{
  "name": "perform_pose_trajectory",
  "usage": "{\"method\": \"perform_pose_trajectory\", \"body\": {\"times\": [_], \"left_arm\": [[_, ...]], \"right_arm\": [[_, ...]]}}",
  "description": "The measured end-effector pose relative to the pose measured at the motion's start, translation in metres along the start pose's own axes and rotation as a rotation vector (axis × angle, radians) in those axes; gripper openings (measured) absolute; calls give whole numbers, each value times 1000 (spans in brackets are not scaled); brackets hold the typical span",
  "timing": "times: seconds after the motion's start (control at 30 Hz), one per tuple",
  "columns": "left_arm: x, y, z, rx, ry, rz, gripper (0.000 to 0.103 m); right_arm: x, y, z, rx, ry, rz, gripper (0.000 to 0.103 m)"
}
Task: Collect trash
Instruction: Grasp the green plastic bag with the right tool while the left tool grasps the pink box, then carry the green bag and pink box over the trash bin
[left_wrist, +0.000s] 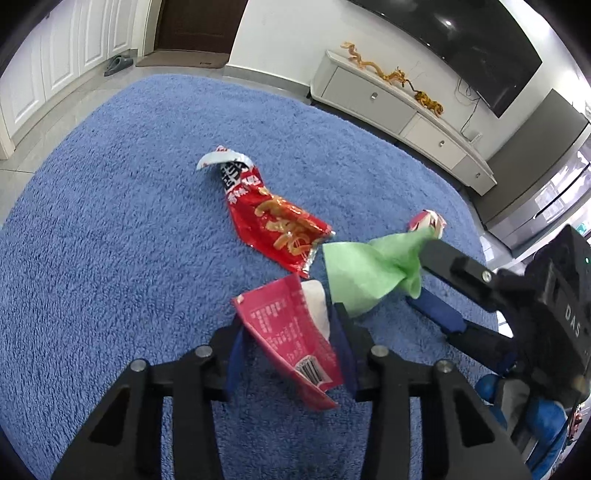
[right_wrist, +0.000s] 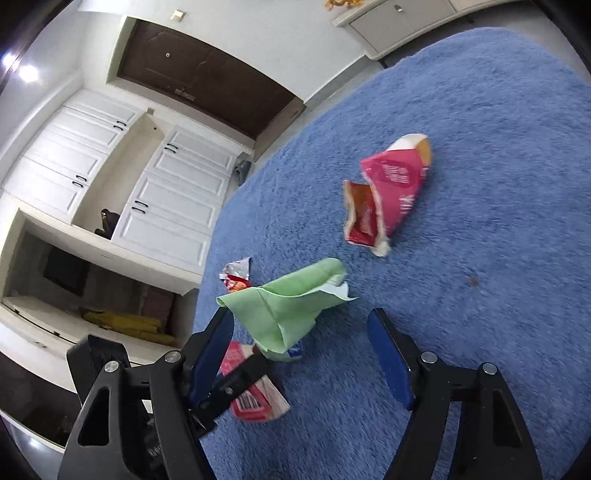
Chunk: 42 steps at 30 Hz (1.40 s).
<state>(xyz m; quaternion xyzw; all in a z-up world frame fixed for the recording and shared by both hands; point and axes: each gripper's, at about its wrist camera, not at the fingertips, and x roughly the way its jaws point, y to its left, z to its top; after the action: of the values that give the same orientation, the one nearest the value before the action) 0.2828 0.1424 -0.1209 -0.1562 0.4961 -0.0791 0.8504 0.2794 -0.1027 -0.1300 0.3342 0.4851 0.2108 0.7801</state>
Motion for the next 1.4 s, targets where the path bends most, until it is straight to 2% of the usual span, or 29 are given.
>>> {"method": "perform_pose_trajectory", "body": {"times": [0.23,0.37,0.5,0.57,0.6,0.73,0.8,0.9,1.13,1.4], "left_arm": [[-9,17,-10,-10,-18,-25,37],[-15,19,-21,9,-36,-14,37],[-19,17,-25,9,-43,-18,34],[-22,20,-27,7,-42,-27,32],[-24,22,-28,3,-43,-32,32],[-35,29,-31,-5,-54,-46,31],[-43,31,-31,-10,-65,-48,31],[-59,30,-34,-16,-85,-57,30],[-101,25,-49,-7,-131,-77,30],[-156,-2,-67,26,-194,-101,30]], "right_arm": [[5,12,-8,14,-2,64,73],[8,20,-6,-2,-6,51,73],[16,26,-2,-10,3,2,73],[21,26,0,-7,8,-10,56],[24,25,0,-5,9,-14,45],[23,16,-5,10,2,15,33],[18,15,-7,10,-6,34,30],[4,20,-12,-7,-22,57,30],[-54,38,-37,-104,-79,98,29],[-151,37,-79,-145,-182,119,29]]}}
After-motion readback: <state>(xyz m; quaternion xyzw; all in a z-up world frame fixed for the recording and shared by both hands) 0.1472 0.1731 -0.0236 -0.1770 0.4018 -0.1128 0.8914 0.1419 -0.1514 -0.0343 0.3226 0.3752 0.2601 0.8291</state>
